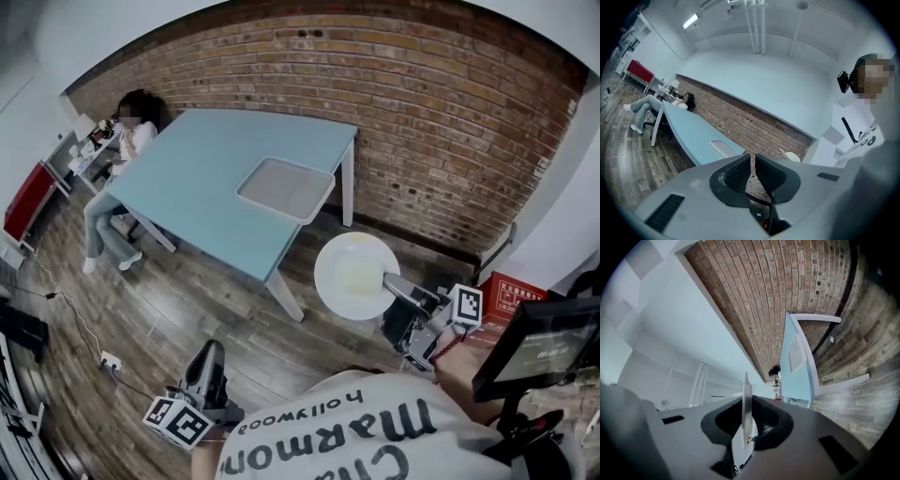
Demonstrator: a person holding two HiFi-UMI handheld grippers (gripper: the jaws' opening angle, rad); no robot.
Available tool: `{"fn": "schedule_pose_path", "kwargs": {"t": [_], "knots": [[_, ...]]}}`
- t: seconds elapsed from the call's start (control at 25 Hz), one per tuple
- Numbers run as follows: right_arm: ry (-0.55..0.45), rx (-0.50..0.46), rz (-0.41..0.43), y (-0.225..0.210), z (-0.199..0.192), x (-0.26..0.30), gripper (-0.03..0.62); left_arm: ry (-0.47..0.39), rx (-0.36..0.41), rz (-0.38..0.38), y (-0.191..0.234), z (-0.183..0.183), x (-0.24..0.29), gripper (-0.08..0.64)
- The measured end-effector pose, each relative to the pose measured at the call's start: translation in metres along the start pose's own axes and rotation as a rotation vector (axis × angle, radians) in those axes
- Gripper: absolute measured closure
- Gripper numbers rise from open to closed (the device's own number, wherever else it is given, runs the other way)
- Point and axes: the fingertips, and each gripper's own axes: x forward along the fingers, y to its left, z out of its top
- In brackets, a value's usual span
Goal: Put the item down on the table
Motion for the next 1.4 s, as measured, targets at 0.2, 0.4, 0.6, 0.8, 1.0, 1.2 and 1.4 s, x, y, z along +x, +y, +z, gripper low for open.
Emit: {"fn": "schedule_pose_path", "kwargs": {"t": [0.2, 0.4, 0.6, 0.8, 1.0, 1.2, 1.4], "knots": [[-0.008, -0.009, -0.021, -0.001, 0.001, 0.003, 0.545, 0.013, -0.017, 0.009, 0.008, -0.003, -0.004, 0.525], [-0.031, -0.032, -0.033, -0.011, 0.000, 0.006, 0.545, 0.018, -0.040, 0.018, 0.030, -0.017, -0.017, 0.525], [-0.012, -0.029, -0.012, -0.014, 0.003, 0.028, 0.545, -0.003, -0.057, 0.061, 0.044, -0.018, -0.028, 0.525], [0.038, -0.028, 0.003, -0.017, 0.012, 0.048, 0.545, -0.028, -0.080, 0.101, 0.052, -0.021, -0.022, 0.525], [0.042, -0.012, -0.028, -0.023, 0.048, 0.058, 0.545, -0.048, -0.091, 0.112, 0.046, -0.020, 0.014, 0.525], [0.051, -0.005, -0.041, -0.040, 0.105, 0.079, 0.545, -0.039, -0.079, 0.134, 0.037, -0.021, 0.060, 0.525], [0.070, -0.020, -0.035, -0.051, 0.157, 0.104, 0.545, -0.059, -0.077, 0.182, 0.037, -0.016, 0.096, 0.525]]}}
